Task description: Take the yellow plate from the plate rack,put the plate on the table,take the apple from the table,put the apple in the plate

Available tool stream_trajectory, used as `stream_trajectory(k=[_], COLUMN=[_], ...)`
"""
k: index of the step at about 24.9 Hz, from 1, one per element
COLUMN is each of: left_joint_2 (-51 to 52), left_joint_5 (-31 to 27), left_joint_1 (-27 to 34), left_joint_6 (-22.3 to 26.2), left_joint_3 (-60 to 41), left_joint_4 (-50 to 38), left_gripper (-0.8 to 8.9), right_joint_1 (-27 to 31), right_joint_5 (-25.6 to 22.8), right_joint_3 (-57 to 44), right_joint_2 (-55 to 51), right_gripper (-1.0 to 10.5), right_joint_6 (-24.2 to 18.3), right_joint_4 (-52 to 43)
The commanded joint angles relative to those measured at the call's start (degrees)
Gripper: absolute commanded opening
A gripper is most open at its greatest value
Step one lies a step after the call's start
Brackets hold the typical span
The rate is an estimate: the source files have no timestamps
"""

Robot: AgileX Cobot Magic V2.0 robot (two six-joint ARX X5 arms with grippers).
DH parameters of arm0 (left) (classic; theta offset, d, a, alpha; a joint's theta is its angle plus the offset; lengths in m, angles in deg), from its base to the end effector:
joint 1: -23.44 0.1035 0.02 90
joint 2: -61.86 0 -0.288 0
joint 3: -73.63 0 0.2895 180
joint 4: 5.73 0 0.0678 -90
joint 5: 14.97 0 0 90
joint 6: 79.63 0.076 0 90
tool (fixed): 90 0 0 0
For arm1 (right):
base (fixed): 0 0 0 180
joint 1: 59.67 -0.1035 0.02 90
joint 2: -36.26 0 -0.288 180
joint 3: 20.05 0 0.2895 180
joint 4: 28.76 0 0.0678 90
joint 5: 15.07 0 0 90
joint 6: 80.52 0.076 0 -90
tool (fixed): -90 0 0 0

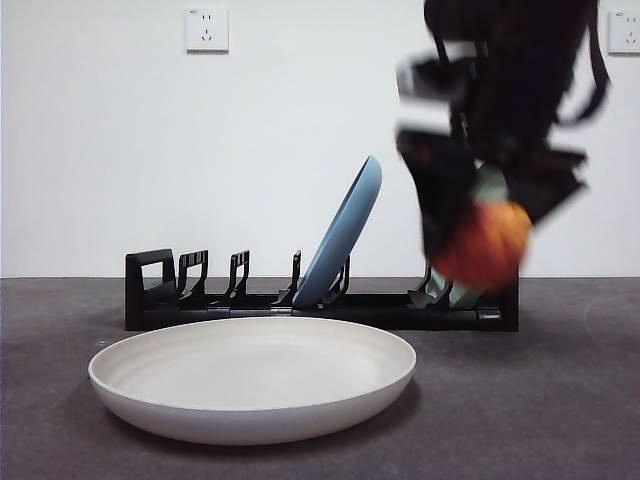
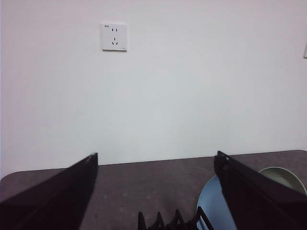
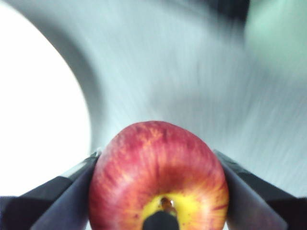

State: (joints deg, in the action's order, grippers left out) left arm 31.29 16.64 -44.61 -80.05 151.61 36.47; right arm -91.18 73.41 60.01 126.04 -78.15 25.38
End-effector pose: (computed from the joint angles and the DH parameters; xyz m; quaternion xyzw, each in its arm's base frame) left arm 0.0881 -0.0455 0.4729 -0.0442 -0.0202 -0.0842 0.9953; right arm 0.3144 0.1904 0.2136 -0.1334 0.5115 0.2091 0.8227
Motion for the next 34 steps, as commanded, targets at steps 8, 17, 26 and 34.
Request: stream_trajectory(k=[8,17,26,34], left_joint_2=[0.13,0.13,0.13,0.13], left_joint_5=[-0.09,-0.09,-0.07,-0.07], left_joint_1=[-0.2,-0.2,-0.2,-0.2], left_joint_6=[0.74,0.72,0.68,0.61], left_joint_3=[-0.2,-0.2,-0.2,-0.2], left_joint_4=[-0.07,1.01,3.17,5.27], left_gripper=[4.08,4.09,4.08,4.08], right_joint_1=[-14.1,-21.18,-21.14,-21.0], right_joint_5=[0.04,0.04,0.04,0.07], right_joint_3=[12.0,12.0,12.0,12.0], right_joint_2=[1.7,15.78,21.46,21.46], right_gripper=[-0.1,-0.1,0.1,2.9], right_joint_6=[0.55,0.55,0.5,-0.37], right_joint_4=[0.76,-0.15,-1.4,-1.44])
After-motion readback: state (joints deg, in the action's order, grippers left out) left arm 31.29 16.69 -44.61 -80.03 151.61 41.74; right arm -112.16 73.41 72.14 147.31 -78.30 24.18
